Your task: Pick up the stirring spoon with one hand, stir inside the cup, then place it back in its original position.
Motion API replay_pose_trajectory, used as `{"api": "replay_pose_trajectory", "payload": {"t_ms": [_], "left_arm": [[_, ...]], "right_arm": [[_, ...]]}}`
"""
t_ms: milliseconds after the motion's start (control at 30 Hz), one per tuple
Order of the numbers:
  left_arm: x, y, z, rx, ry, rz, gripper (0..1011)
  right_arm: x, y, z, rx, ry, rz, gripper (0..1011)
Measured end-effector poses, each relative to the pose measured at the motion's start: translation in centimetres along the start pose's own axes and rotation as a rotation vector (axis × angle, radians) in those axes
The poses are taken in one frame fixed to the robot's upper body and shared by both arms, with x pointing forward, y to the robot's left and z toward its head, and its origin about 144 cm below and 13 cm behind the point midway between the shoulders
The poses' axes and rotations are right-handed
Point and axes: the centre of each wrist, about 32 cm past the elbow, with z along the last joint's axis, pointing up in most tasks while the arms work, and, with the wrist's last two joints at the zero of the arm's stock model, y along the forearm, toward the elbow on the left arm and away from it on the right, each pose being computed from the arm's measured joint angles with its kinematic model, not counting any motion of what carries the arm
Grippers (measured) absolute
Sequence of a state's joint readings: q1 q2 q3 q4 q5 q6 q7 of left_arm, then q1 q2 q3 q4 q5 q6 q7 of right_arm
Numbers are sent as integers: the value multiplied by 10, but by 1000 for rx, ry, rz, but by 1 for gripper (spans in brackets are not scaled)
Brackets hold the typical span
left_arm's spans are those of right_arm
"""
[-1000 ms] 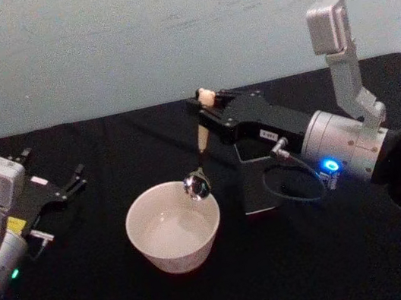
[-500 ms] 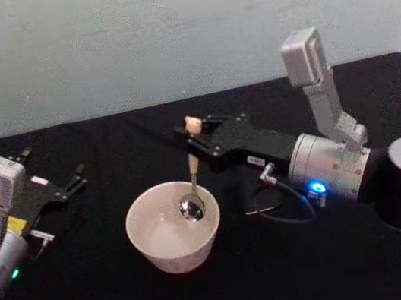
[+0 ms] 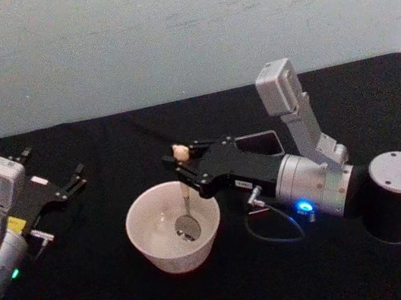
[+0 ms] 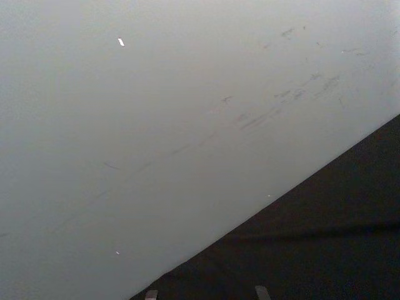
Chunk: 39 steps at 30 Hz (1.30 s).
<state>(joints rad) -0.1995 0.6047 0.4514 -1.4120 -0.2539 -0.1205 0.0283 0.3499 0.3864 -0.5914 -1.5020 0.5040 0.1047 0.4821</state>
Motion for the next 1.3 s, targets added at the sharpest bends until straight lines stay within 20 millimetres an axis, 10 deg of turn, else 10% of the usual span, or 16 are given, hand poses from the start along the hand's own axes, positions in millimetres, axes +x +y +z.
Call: {"api": "replay_pose_trajectory", "payload": {"t_ms": [1300], "left_arm": [[0, 0, 0, 0, 0, 0, 1002]], "right_arm": [[-4, 50, -6, -35, -57, 12, 214]]}}
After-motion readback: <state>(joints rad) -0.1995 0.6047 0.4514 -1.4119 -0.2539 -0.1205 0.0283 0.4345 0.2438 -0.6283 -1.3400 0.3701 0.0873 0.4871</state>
